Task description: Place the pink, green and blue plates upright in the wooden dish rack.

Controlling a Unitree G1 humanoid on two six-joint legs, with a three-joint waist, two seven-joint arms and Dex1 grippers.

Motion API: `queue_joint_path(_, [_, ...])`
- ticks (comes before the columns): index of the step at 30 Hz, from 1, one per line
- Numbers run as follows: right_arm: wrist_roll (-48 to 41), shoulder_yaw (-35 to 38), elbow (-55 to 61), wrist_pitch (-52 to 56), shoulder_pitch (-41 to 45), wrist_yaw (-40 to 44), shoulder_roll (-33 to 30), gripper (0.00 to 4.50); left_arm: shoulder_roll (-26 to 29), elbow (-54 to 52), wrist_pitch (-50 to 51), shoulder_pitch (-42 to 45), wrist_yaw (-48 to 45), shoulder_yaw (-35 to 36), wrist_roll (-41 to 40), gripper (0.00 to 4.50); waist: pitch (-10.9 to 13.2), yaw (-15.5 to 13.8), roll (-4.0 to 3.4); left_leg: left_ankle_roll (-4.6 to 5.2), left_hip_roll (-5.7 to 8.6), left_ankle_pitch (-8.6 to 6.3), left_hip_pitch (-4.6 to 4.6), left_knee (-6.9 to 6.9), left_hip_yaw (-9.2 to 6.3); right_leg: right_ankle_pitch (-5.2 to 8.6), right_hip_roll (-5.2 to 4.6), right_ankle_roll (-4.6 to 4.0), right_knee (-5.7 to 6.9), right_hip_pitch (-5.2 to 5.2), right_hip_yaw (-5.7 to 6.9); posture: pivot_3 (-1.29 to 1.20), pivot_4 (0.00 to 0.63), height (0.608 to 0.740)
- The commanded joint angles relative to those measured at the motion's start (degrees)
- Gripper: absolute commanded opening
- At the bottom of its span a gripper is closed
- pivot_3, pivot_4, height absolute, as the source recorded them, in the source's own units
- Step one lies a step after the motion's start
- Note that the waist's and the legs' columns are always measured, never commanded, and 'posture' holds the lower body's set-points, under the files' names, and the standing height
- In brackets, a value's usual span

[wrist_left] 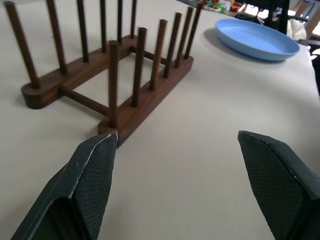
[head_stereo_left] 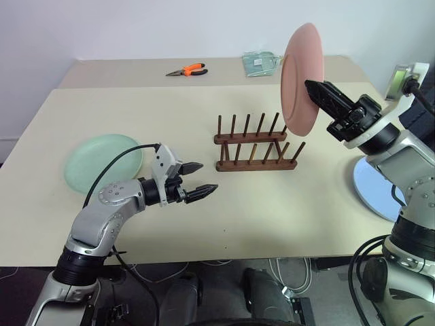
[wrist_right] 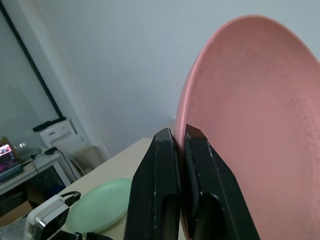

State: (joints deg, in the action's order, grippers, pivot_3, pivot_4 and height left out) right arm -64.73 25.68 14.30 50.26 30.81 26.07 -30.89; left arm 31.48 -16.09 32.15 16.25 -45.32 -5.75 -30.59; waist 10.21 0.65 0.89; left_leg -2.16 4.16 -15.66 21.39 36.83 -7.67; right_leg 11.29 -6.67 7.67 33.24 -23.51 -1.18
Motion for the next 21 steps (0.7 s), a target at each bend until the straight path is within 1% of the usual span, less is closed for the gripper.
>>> queue_joint_path(1, [-1.7,0.57,-3.75,0.31,0.99,0.98,-0.77,0.0,-0.21,-3.2,0.39,-0.12,-1.02,0.25,-1.12,3.94,0.0,0.0,0.0,0.0,0.0,0.0,0.0,0.0,0.01,0.0,0.0,0.0,0.0,0.0,0.0,0.0,0.15,0.74])
queue_joint_path(7, [-4.89,1.76,-11.24,3.13,2.95,1.19,-1.49,0.0,-0.87,-2.86,0.18,0.13,-0.98,-0.1,0.05,3.94,0.01,-0.01,-0.03,0.0,0.0,0.0,0.0,0.01,0.02,0.0,0.0,0.0,-0.01,0.0,-0.01,0.0,0.15,0.74])
queue_joint_path(9, [-3.56,1.87,-12.2,1.91,3.74,0.9,-1.78,0.67,-1.03,-2.74,-0.03,0.05,-0.75,-0.16,0.6,3.98,0.02,0.0,-0.03,0.01,0.0,0.0,0.0,0.02,0.02,0.0,0.0,0.0,0.0,0.01,0.0,0.0,0.15,0.74])
queue_joint_path(10, [-2.38,1.71,-11.94,0.8,3.94,0.9,-2.01,0.87,-1.09,-2.72,-0.06,-0.04,-0.64,-0.09,0.73,3.98,0.02,0.0,-0.04,0.01,0.0,0.0,0.0,0.01,0.02,0.0,0.0,0.0,0.0,0.0,0.0,0.0,0.15,0.74])
queue_joint_path(11, [-0.42,1.36,-11.33,-0.85,4.07,0.7,-2.37,1.27,-1.14,-2.75,-0.09,-0.19,-0.46,0.01,0.9,3.98,0.02,0.0,-0.04,0.01,0.0,0.0,0.0,0.01,0.02,0.0,0.0,0.0,0.0,0.0,0.0,0.0,0.15,0.74])
queue_joint_path(14, [5.63,-0.29,-9.74,-5.56,3.86,0.68,-3.49,2.7,-1.33,-2.58,0.13,-0.47,0.23,0.44,1.41,3.98,0.03,0.0,-0.05,0.01,0.01,-0.01,0.0,0.02,0.03,0.0,0.0,0.02,0.0,0.0,0.0,0.0,0.15,0.74])
queue_joint_path(17, [14.43,-3.16,-7.71,-11.59,2.84,2.13,-6.53,2.7,-1.76,-0.89,0.26,-0.34,2.03,1.92,2.0,3.98,0.04,0.0,-0.08,0.01,0.01,-0.01,0.01,0.01,0.05,0.0,0.0,0.03,-0.01,-0.01,0.0,0.0,0.15,0.74])
queue_joint_path(19, [19.6,-4.21,-7.12,-15.49,2.97,2.54,-8.81,2.74,-2.97,2.49,0.58,0.87,6.13,5.24,2.34,4.49,0.05,-0.05,-0.08,0.01,0.02,-0.01,0.01,0.02,0.05,0.0,0.0,0.04,-0.01,0.0,0.0,0.0,0.15,0.74])
queue_joint_path(20, [21.52,-4.57,-6.97,-17.02,3.3,2.85,-9.86,2.74,-3.58,4.33,0.17,1.61,8.32,7.09,2.71,4.49,0.05,-0.03,-0.07,0.01,0.02,-0.01,0.0,0.02,0.05,0.01,-0.01,0.06,-0.01,-0.01,0.0,0.0,0.15,0.74])
queue_joint_path(21, [22.88,-4.89,-6.37,-18.36,3.64,3.97,-11.08,2.98,-4.12,6.16,-0.39,2.38,10.83,9.3,3.15,4.5,0.05,-0.03,-0.07,0.01,0.02,0.0,0.0,0.02,0.04,0.02,0.0,0.11,-0.01,-0.01,0.02,0.0,0.15,0.74])
